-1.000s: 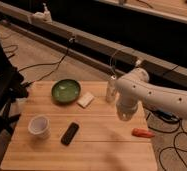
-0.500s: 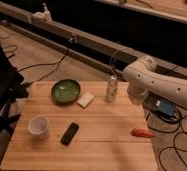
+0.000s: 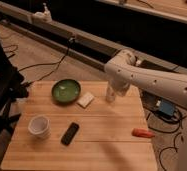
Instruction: Move the arm in a circular motion
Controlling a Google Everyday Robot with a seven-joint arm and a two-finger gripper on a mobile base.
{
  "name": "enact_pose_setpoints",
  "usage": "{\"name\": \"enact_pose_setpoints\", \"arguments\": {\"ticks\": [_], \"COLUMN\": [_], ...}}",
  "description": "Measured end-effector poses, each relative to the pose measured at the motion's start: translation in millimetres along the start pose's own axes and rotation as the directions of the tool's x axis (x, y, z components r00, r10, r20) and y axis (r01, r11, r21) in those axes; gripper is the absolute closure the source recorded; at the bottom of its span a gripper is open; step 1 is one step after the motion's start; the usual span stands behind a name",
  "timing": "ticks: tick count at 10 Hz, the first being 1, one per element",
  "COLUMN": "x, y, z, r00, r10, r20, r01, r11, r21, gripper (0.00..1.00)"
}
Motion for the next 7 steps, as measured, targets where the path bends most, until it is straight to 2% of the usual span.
{"name": "enact_pose_setpoints", "arguments": {"ticks": [2,4,5,6,7], "x": [-45,-92,-112,-127,-132], "y": [-15,-7,4,21,39], "z": [-5,-4,0,8,15], "r00": [0.995,0.982,0.975,0.97,0.968], "r10": [-0.088,-0.136,-0.136,-0.113,-0.078], "r20": [0.055,0.133,0.175,0.216,0.238], "r01": [0.086,0.129,0.127,0.107,0.079], "r11": [0.995,0.99,0.99,0.994,0.997], "r21": [0.044,0.063,0.058,0.036,0.005], "gripper": [1.0,1.0,1.0,1.0,1.0]}}
